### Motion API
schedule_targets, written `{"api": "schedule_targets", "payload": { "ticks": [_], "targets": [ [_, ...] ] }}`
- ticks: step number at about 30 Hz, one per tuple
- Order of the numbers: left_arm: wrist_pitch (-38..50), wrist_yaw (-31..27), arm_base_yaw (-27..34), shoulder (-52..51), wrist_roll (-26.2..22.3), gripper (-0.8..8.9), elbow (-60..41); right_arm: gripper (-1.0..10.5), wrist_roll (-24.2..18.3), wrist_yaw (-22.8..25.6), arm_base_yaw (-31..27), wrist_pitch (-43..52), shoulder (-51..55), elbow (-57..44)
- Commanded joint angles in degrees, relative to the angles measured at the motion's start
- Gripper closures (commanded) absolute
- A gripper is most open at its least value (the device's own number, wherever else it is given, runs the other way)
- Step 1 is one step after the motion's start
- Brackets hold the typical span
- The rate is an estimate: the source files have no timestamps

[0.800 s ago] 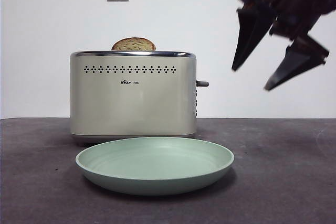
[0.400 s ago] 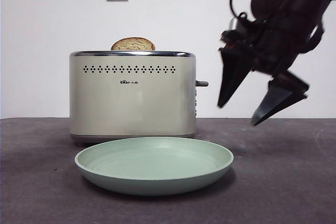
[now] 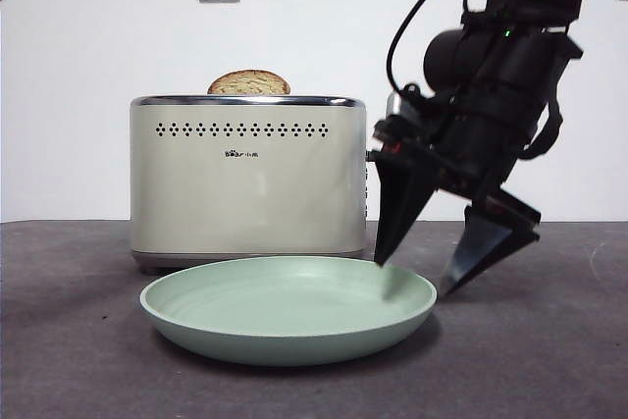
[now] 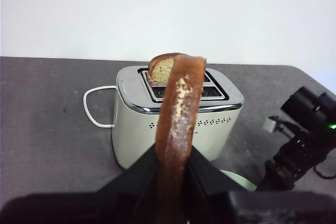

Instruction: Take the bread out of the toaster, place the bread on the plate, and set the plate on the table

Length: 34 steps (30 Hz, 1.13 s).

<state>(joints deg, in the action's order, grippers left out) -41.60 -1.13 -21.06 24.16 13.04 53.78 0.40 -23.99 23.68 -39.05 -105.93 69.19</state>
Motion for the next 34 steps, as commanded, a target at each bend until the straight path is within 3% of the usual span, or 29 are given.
{"api": "schedule_targets", "payload": {
  "ticks": [1,4,6,22,29,34],
  "targets": [
    [-0.1,-0.2,-0.1,-0.4,0.9,8.21,-0.2,6.5,-0.3,0.0,0.5,0.2,-0.9,-0.7],
    [-1.0,-0.2,-0.1,-0.4,0.9,8.21,-0.2,8.9,-0.3,0.0,0.9,0.4,-0.9,-0.7],
    [-1.1,-0.2,-0.1,-0.4,0.9,8.21,-0.2,9.6,-0.3,0.1,0.9,0.3,-0.9,-0.7],
    [-1.3,1.1,-0.1,-0.1,0.9,8.22,-0.2,9.6,1.4,0.0,1.1,-0.1,0.5,-0.7],
    [5.1,15.3,-0.1,5.9,0.9,8.22,-0.2,9.6,3.4,0.0,1.1,-1.1,8.7,-0.7],
    [14.5,31.3,-0.1,15.5,1.2,8.22,-0.2,9.6,3.4,0.2,1.1,-2.6,15.8,-0.7]
  ]
}}
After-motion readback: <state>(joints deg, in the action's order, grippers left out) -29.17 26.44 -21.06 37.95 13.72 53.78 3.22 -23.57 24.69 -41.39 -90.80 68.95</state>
